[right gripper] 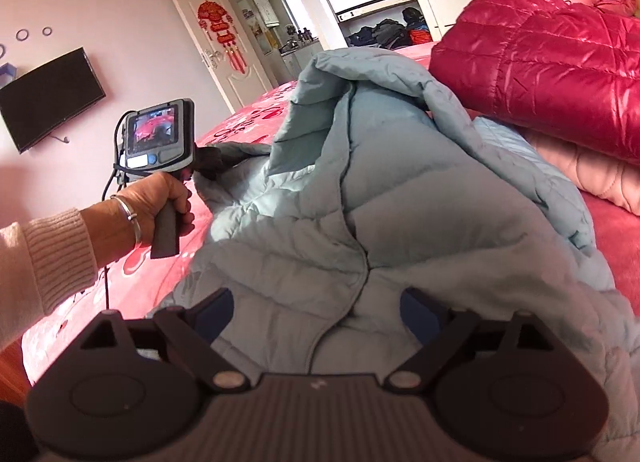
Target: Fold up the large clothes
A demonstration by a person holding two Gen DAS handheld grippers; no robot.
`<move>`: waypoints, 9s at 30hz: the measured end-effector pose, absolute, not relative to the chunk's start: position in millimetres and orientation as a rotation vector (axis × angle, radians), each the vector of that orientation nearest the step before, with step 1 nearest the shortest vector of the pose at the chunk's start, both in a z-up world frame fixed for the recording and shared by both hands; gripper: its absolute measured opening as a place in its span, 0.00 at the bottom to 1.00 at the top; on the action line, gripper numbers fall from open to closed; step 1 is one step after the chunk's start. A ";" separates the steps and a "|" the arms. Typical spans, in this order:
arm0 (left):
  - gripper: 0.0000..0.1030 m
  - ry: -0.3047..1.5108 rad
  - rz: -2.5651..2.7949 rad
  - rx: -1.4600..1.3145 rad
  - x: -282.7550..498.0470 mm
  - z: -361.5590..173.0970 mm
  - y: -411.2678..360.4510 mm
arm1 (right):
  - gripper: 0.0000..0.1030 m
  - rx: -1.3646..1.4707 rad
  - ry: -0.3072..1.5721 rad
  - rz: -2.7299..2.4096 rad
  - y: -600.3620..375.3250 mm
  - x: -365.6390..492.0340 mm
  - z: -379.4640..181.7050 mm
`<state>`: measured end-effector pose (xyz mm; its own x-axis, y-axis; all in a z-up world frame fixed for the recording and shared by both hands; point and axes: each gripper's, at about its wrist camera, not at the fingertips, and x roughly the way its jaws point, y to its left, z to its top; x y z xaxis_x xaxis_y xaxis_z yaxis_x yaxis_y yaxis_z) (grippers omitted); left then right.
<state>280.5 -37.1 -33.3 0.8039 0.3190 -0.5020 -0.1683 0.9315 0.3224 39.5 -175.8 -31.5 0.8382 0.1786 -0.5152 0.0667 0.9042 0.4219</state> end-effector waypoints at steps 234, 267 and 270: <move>0.97 0.573 -0.163 -0.138 148.7 -11.1 47.8 | 0.86 0.357 0.336 -0.620 -238.1 -38.2 63.3; 0.87 0.813 -0.068 0.467 354.1 -42.4 21.6 | 0.97 0.405 0.626 0.072 -151.8 118.1 -58.3; 0.90 0.833 -0.038 0.469 369.2 -56.1 20.7 | 0.99 0.385 0.627 0.076 -147.4 116.9 -58.1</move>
